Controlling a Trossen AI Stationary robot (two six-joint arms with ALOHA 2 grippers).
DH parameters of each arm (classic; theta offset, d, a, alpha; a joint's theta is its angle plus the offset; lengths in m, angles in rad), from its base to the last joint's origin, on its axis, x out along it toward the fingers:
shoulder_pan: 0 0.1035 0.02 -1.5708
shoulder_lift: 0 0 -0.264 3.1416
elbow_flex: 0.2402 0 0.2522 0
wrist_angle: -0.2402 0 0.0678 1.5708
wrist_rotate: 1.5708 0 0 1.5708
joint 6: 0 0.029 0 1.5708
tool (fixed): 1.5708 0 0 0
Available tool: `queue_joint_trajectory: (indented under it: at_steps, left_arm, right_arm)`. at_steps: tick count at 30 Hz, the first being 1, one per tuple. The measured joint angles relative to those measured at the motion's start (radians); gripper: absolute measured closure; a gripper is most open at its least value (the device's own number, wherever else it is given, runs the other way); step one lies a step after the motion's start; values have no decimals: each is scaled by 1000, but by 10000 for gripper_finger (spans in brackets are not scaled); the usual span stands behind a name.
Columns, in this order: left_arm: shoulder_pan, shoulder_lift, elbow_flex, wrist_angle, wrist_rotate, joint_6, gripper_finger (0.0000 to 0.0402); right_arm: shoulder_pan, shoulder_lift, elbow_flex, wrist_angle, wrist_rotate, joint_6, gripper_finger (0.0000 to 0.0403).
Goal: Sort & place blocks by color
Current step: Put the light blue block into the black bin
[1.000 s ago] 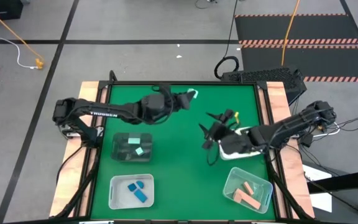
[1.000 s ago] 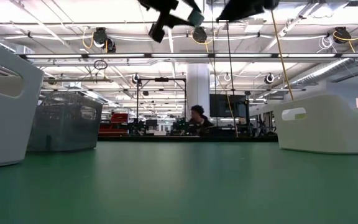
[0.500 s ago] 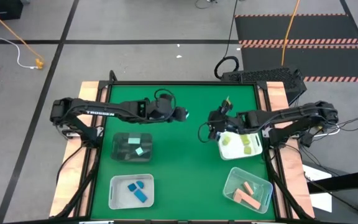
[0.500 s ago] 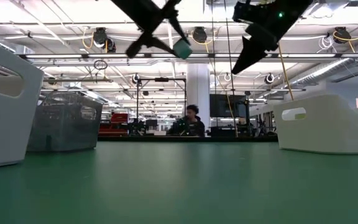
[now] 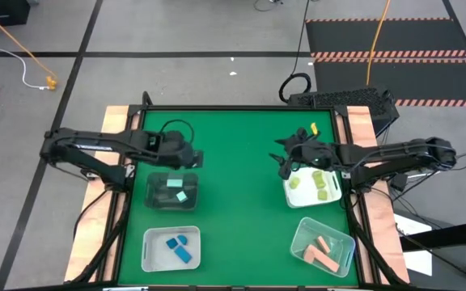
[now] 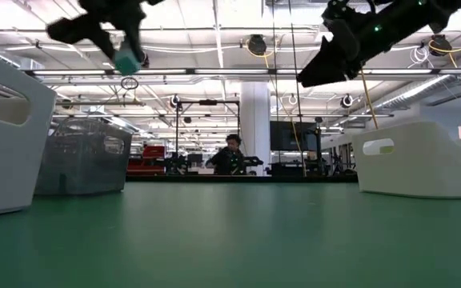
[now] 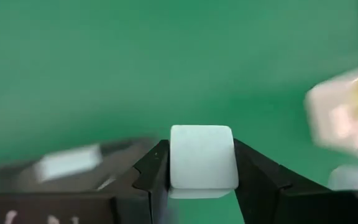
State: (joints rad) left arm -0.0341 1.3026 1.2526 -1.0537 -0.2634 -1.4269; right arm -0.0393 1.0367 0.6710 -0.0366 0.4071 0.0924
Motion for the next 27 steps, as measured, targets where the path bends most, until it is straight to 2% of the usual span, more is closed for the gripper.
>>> queue_joint_trajectory:
  at_steps: [6, 10, 14, 17, 27]
  left_arm:
    - [-89, 9, -1, -273, 89, -75, 263]
    - [-122, 11, -5, -361, 138, -98, 256]
    - [-158, 14, -37, -344, 180, -98, 258]
    - [-175, 11, -98, -304, 190, -101, 263]
    - [-176, 13, -395, 108, 289, -106, 249]
  right_arm:
    - [-1, -56, -130, 259, 8, -3, 165]
    - [-2, -72, -204, 404, 13, -7, 165]
    - [-14, -74, -240, 479, 84, -10, 165]
    - [-33, -74, -246, 480, 94, -28, 165]
    - [-47, -74, -246, 482, 91, -27, 165]
